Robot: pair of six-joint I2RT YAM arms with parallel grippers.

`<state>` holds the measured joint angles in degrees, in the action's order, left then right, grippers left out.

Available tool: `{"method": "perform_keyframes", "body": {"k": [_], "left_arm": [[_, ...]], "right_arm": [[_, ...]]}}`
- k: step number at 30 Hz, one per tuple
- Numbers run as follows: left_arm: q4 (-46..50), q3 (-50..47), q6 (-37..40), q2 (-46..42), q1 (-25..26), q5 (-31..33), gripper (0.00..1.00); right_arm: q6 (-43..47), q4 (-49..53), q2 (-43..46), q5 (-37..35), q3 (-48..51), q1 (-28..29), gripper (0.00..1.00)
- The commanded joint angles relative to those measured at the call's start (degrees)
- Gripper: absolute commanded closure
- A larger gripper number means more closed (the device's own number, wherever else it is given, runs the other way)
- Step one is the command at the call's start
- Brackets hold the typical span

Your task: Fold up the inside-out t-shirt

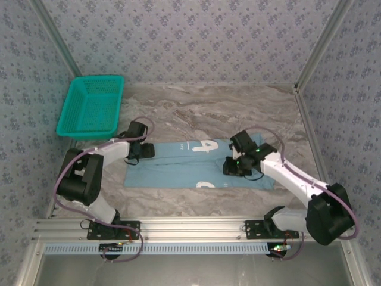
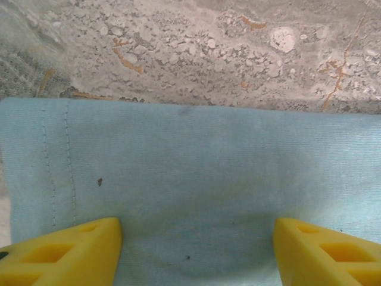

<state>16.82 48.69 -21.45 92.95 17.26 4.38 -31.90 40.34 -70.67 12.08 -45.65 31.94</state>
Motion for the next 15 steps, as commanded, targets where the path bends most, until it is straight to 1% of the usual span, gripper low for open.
{"method": "perform_keyframes", "body": {"k": [1,3,5,6,8,11,13,15], "left_arm": [[1.97,1.31,1.31,-0.19,-0.2,1.22,0.32],[2.07,1.49,1.31,-0.6,-0.21,1.15,0.32],[2.29,1.7,1.33,-1.12,-0.18,0.86,0.32],[2.4,1.76,1.4,-1.4,-0.21,0.84,0.32],[2.49,1.91,1.59,-1.95,-0.21,0.67,0.31],[2.76,1.99,1.67,-2.72,-0.21,0.71,0.31],[2.72,1.58,1.52,-3.07,-0.21,0.76,0.31],[2.4,1.47,1.39,-3.0,-0.29,0.97,0.31]], "right_arm": [[-7.19,1.25,0.63,3.25,3.46,4.63,0.68],[-6.11,2.71,0.88,1.83,2.12,6.16,0.67],[-4.67,5.45,2.11,-0.4,-0.63,6.21,0.63],[-2.77,6.51,3.05,-2.19,-1.93,5.97,0.62],[-1.73,5.89,4.58,-4.29,-3.1,3.97,0.59],[-0.2,2.45,3.84,-5.66,-3.59,-1.47,0.54],[1.87,1.79,1.25,-8.51,-4.33,-6.61,0.53],[3.6,0.61,-2.01,-9.55,-4.62,-11.86,0.52]]}}
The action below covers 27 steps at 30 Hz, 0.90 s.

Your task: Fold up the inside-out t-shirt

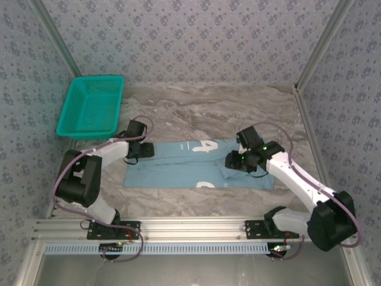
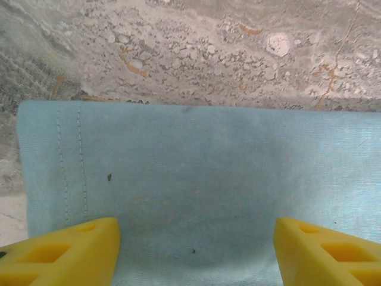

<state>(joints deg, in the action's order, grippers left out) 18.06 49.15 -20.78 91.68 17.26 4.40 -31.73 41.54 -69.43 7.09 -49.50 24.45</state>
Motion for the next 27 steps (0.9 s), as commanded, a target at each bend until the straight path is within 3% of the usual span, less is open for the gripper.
{"method": "perform_keyframes", "body": {"k": [1,4,9,15,21,27], "left_arm": [[1.63,1.36,0.61,-1.4,-0.29,1.12,0.31],[1.64,1.17,0.47,-1.41,-0.29,1.22,0.31],[1.58,1.18,0.54,-1.41,-0.38,1.44,0.31],[1.86,0.73,-0.01,-1.66,-0.32,1.23,0.31],[2.05,0.39,-1.03,-3.59,-0.32,0.39,0.31],[2.59,1.5,-0.5,-4.31,-0.31,0.05,0.3]], "right_arm": [[3.96,-1.14,-5.02,-5.17,-0.66,-6.85,0.52],[5.49,-1.85,-9.99,-3.85,-0.63,-11.7,0.54],[6.25,7.56,-12.8,-5.07,-0.15,-13.1,0.59],[2.52,13.97,-6.14,-3.86,4.47,-10.73,0.65],[-0.54,13.93,-3.7,-6.04,3.04,-7.85,0.69],[-0.09,11.56,-4.24,-11.92,-1.25,-11.2,0.54]]}}
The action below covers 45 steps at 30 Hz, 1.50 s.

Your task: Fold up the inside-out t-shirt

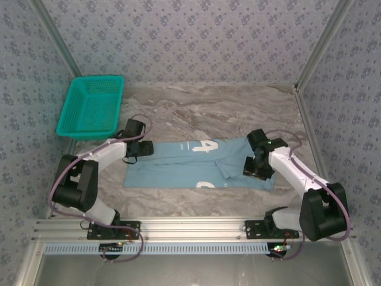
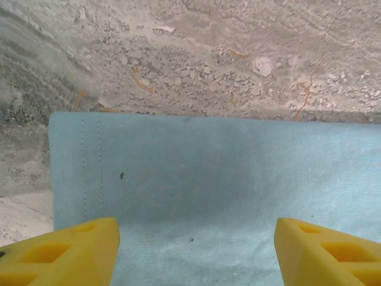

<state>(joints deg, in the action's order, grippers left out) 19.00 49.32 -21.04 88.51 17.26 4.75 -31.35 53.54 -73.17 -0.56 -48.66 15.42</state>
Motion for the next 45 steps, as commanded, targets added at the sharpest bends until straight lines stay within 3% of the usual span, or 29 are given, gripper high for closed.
{"method": "perform_keyframes", "body": {"k": [1,8,13,20,25,33,37,41,45], "left_arm": [[1.6,1.35,-0.24,-1.3,-0.29,-0.51,0.31],[1.74,1.23,0.12,-1.87,-0.29,-0.52,0.3],[1.77,1.04,-0.14,-2.0,-0.29,-0.54,0.3],[1.91,0.68,-0.23,-2.02,-0.29,-0.56,0.3],[1.77,0.49,-0.25,-1.8,-0.29,-0.55,0.3],[2.86,1.54,-0.06,-2.59,-0.32,0.65,0.3],[2.97,1.82,-0.3,-5.53,-0.27,1.09,0.29],[2.34,1.3,-0.24,-8.72,-0.24,-0.17,0.27],[5.34,2.0,-0.77,-7.35,-0.21,-8.14,0.26]], "right_arm": [[0.09,-2.22,-1.37,-3.36,-1.95,-3.87,0.53],[2.09,-10.17,-9.28,0.2,-0.47,-9.52,0.54],[2.37,-9.17,-6.8,1.14,2.12,-9.62,0.81],[-1.01,-3.96,2.22,1.11,7.26,-8.94,0.94],[-4.15,-0.99,6.5,-0.96,9.0,-7.55,0.92],[-6.36,-1.33,6.82,-7.93,6.43,-5.31,0.68],[-2.94,-7.23,9.44,-10.05,1.66,2.49,0.63],[-2.85,-15.21,3.82,-7.27,0.65,6.85,0.61],[-4.24,-16.9,-3.93,-4.54,1.0,6.9,0.62]]}}
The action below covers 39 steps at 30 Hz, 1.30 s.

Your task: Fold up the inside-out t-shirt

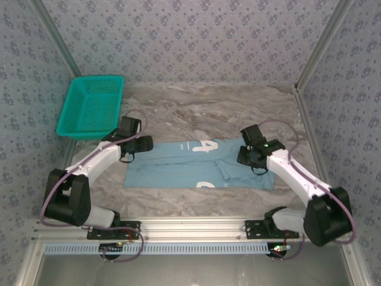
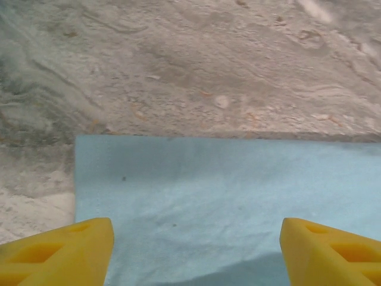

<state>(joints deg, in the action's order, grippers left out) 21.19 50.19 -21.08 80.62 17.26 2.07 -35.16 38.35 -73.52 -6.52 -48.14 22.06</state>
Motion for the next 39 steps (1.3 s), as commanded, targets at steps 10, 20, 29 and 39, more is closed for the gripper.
{"method": "perform_keyframes", "body": {"k": [10,20,29,39], "left_arm": [[3.27,-4.89,-5.51,4.32,-3.99,-6.39,0.27],[3.52,-7.75,-5.12,1.02,-2.18,1.57,0.27],[-3.24,-5.72,-4.93,-3.65,3.88,-2.97,0.24],[-3.94,-6.09,-5.44,8.59,4.76,-12.55,0.25]], "right_arm": [[-2.58,-4.69,-12.56,5.16,5.16,-5.86,0.64],[-4.66,-1.66,-9.3,5.0,8.3,-7.74,0.63],[4.38,-0.65,-1.46,-1.42,1.72,-10.07,0.49],[10.39,0.47,-9.28,5.16,-3.0,-23.83,0.19]]}}
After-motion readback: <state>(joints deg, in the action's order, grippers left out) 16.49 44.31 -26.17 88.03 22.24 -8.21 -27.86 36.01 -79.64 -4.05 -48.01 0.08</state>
